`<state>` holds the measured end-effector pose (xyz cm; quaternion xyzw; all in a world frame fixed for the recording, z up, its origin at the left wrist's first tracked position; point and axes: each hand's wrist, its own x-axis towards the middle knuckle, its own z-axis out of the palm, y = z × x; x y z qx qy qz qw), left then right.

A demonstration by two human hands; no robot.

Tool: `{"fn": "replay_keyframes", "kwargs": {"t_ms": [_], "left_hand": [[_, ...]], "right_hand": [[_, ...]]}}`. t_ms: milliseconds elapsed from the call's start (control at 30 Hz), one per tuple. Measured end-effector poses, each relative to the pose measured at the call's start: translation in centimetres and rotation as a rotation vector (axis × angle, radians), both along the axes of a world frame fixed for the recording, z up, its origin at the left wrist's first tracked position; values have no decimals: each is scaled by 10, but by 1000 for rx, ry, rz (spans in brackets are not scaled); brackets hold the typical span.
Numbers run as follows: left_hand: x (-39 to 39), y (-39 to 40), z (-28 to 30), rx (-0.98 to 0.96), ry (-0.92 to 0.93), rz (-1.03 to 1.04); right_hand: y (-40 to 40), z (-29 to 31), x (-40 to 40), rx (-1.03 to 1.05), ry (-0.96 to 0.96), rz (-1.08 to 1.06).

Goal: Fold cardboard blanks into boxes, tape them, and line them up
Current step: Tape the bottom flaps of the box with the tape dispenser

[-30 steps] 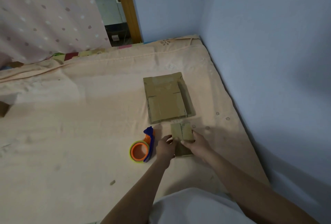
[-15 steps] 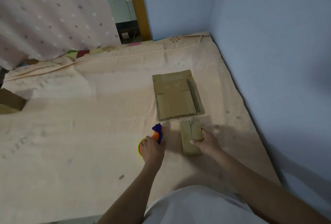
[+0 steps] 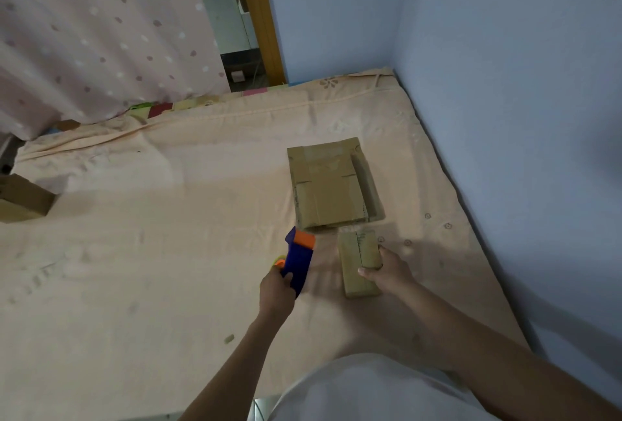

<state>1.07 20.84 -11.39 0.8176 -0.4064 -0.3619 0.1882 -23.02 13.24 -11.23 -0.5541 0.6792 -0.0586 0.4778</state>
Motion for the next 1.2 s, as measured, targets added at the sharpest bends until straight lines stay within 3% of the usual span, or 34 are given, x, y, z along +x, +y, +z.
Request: {"fn": "replay_keyframes", "kwargs": {"t_ms": [133,333,400,500,567,700,900,1200], "left_hand": [[3,13,7,-15,255,-21],[1,23,2,-86,273,-90],[-1,20,2,-155,181,-138],[-3,24,-9,-203,-220,-361],[-8,29,-12,-217,-302,-346],[-21,30,-6,-222,-173,-200],[-21,29,-13,-174,-120,-207],[-16,27,-9,-254,25,-88]], "right_hand": [[0,3,1,-16,7,8],[2,5,4,-13,-3,13],[3,7,5,-20,9,13],[3,9,6,-9,12,6],[3,10,6,-7,13,-3],[3,12,7,2,22,-4],[1,19,12,67,8,-9],[3,22,21,63,-9,-64]]}}
